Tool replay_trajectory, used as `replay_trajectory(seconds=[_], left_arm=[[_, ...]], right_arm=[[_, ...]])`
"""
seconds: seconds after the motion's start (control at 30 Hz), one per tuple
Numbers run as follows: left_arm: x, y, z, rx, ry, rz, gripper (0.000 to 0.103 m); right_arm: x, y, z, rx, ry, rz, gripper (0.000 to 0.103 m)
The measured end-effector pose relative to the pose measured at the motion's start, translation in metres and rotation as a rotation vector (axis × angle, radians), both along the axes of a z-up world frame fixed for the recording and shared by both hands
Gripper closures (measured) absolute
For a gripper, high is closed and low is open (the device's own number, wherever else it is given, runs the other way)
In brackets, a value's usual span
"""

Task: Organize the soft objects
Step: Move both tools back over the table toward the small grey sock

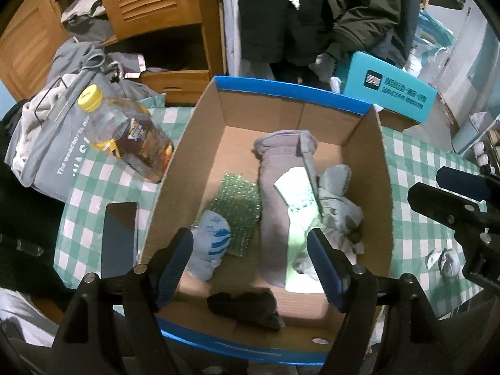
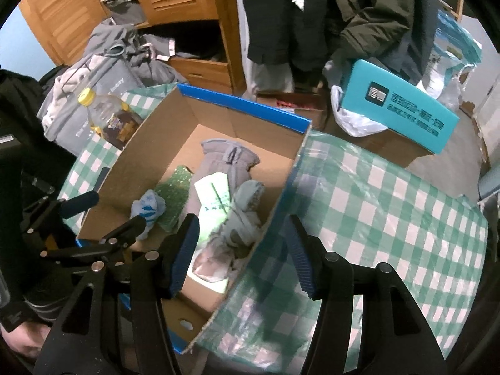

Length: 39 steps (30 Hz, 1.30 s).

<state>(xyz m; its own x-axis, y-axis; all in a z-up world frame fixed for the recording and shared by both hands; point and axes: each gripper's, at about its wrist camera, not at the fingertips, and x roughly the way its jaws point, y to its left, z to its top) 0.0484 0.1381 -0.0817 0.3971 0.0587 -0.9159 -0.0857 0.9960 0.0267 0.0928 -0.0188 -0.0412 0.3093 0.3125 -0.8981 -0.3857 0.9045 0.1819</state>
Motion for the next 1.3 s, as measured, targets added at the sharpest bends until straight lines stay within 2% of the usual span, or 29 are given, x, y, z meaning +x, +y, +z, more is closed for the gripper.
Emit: replay_trajectory(seconds=[0.5, 0.93, 1.07, 1.3], left_arm=[[0.001, -0.047, 0.007, 0.009, -0.015, -0.088, 0.022], [0.0, -0.111, 0.008, 0.019, -0.006, -0.207, 0.022], [-0.002, -0.135, 0.01, 0.019, -0.011, -0.253, 0.016], [-0.003, -0.177, 0.004, 0.023, 0.007, -0.335, 0.016]], right_arm=[[-0.008, -0.059, -0.004, -0.032, -0.005, -0.088, 0.045], [-0.025, -0.122, -0.008, -0.071, -0.007, -0.175, 0.045], [-0.03, -0.145, -0.013, -0.075, 0.008, -0.217, 0.045], [-0.039, -0.186, -0.023, -0.078, 0.028, -0.28, 0.045]])
